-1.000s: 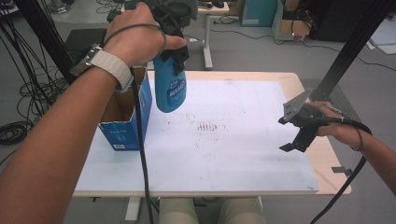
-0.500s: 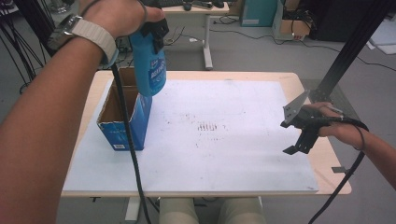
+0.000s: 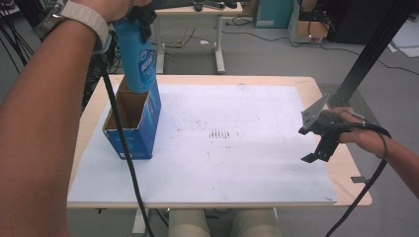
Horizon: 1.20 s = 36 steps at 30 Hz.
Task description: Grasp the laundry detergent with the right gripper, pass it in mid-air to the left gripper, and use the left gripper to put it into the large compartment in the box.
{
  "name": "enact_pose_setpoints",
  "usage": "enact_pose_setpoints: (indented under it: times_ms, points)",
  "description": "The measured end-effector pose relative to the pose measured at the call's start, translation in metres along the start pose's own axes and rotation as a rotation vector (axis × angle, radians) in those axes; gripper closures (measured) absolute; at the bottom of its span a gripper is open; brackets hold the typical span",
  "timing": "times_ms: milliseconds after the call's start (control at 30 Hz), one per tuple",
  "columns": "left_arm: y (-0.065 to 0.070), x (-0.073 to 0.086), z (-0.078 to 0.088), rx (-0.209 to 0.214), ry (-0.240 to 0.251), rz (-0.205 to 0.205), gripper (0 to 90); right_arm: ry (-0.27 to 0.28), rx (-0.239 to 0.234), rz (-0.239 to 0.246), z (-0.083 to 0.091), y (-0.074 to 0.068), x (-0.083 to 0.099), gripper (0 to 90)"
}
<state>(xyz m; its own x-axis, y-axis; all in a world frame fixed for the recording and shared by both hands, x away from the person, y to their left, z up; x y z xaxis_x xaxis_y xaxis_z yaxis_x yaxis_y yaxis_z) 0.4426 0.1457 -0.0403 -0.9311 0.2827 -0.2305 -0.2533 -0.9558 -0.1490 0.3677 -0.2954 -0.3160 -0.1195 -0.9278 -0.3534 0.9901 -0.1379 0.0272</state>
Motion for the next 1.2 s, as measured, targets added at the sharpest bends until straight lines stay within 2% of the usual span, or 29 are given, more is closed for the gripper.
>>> enact_pose_setpoints:
  times_ms: [233, 433, 767, 1200]
  points:
    - [-0.017, 0.001, -0.011, -0.013, -0.008, 0.063, 37.4, 0.007, 0.003, -0.017, -0.002, 0.002, 0.002, 4.0]
    - [-0.026, 0.003, -0.024, -0.026, -0.012, 0.105, 37.4, 0.01, 0.009, -0.023, -0.003, 0.003, 0.003, 4.0]
    - [-0.033, 0.008, -0.042, -0.023, -0.022, 0.126, 37.5, 0.024, 0.01, -0.032, -0.004, 0.004, 0.004, 4.0]
    - [-0.045, 0.018, -0.073, -0.018, -0.034, 0.145, 37.5, 0.03, 0.012, -0.047, -0.005, 0.004, 0.006, 4.0]
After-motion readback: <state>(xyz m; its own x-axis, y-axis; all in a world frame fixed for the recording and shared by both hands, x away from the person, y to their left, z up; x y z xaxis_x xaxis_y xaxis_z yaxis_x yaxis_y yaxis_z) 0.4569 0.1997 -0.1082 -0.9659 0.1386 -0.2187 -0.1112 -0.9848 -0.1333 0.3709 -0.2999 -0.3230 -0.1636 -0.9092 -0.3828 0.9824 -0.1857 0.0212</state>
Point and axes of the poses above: each handheld gripper's, and its own axes: z roughly backward along the jaws, x roughly out of its underside, y roughly to its right, the point moved 3 cm from there along -z, roughly forward along the jaws, and after that the axes turned 4 degrees about z, right-handed, at the moved point
